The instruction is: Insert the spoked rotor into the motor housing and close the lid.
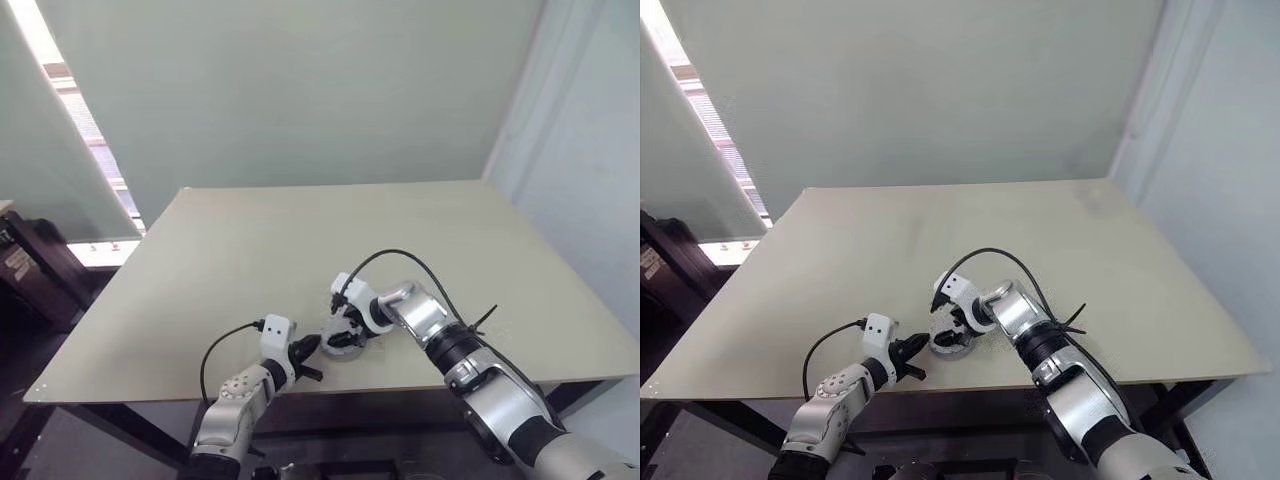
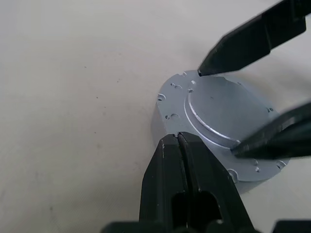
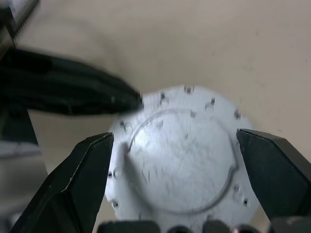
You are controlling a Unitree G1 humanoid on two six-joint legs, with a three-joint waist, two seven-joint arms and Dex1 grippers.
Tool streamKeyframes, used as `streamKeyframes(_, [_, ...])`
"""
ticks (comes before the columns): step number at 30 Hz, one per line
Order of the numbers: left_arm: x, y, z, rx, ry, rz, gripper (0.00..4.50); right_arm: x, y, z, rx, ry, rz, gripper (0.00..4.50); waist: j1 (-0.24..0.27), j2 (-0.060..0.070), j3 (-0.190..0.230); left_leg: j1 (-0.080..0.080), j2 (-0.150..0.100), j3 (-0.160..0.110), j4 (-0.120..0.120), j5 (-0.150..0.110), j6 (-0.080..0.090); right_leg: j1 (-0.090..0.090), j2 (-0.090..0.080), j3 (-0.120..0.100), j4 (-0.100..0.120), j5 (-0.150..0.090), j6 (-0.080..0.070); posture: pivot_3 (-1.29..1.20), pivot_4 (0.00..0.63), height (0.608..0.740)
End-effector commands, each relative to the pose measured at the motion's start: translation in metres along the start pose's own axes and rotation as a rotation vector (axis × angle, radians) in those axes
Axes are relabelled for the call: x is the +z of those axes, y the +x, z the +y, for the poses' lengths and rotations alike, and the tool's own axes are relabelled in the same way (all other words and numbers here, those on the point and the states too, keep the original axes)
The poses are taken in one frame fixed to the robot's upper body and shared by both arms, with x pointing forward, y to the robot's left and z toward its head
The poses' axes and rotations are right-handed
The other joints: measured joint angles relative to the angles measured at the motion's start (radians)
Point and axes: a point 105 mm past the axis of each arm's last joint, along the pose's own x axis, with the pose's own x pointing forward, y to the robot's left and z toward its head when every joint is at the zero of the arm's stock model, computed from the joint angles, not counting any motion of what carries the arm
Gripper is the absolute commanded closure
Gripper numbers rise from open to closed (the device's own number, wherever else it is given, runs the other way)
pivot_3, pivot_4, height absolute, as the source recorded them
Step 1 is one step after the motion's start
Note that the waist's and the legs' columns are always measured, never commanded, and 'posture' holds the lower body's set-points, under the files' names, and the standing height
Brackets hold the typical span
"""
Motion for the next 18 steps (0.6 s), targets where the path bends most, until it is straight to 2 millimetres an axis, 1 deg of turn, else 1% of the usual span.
streamKeyframes(1, [-0.004,0.007,-0.007,-0.024,0.017,0.031,4.50,0.025,-0.013,-0.010,-0.034,0.080,-0.139,0.06,0.002,0.000,0.000,0.000,0.000,0.000,0.000,0.000,0.000,0.000,0.000,0.001,0.000,0.000,0.000,0.00,0.000,0.740])
streamKeyframes(6, [-0.003,0.007,-0.008,-0.028,0.020,0.033,4.50,0.030,-0.024,-0.021,-0.029,0.276,-0.240,0.06,0.007,0.000,0.000,0.000,-0.001,0.001,0.001,0.000,0.000,0.000,0.000,0.003,0.000,0.000,0.000,0.00,0.000,0.740])
streamKeyframes(8, [-0.003,0.007,-0.008,-0.029,0.021,0.034,4.50,0.030,-0.028,-0.024,-0.022,0.333,-0.262,0.06,0.006,0.000,0.000,0.000,-0.002,0.001,0.001,0.000,0.000,0.001,0.000,0.003,0.000,0.000,0.000,0.00,0.000,0.740])
streamKeyframes(11, [-0.003,0.007,-0.009,-0.032,0.022,0.034,4.50,0.025,-0.037,-0.034,-0.033,0.457,-0.298,0.06,0.006,0.000,0.001,0.000,-0.002,0.001,0.001,0.001,0.001,0.001,0.000,0.003,0.000,0.000,0.000,0.00,0.000,0.740])
streamKeyframes(15, [-0.002,0.009,-0.011,-0.037,0.023,0.033,4.50,0.009,-0.049,-0.049,-0.062,0.643,-0.310,0.06,0.007,0.000,0.001,0.000,-0.002,0.001,0.001,0.002,0.004,0.001,0.000,0.004,0.000,0.000,0.000,0.00,0.000,0.740])
streamKeyframes(18, [-0.001,0.009,-0.013,-0.044,0.024,0.032,4.50,-0.013,-0.057,-0.059,-0.079,0.819,-0.290,0.06,0.007,0.000,0.001,0.000,-0.003,0.001,0.001,0.002,0.004,0.002,-0.001,0.004,-0.001,0.000,0.000,0.00,0.000,0.740])
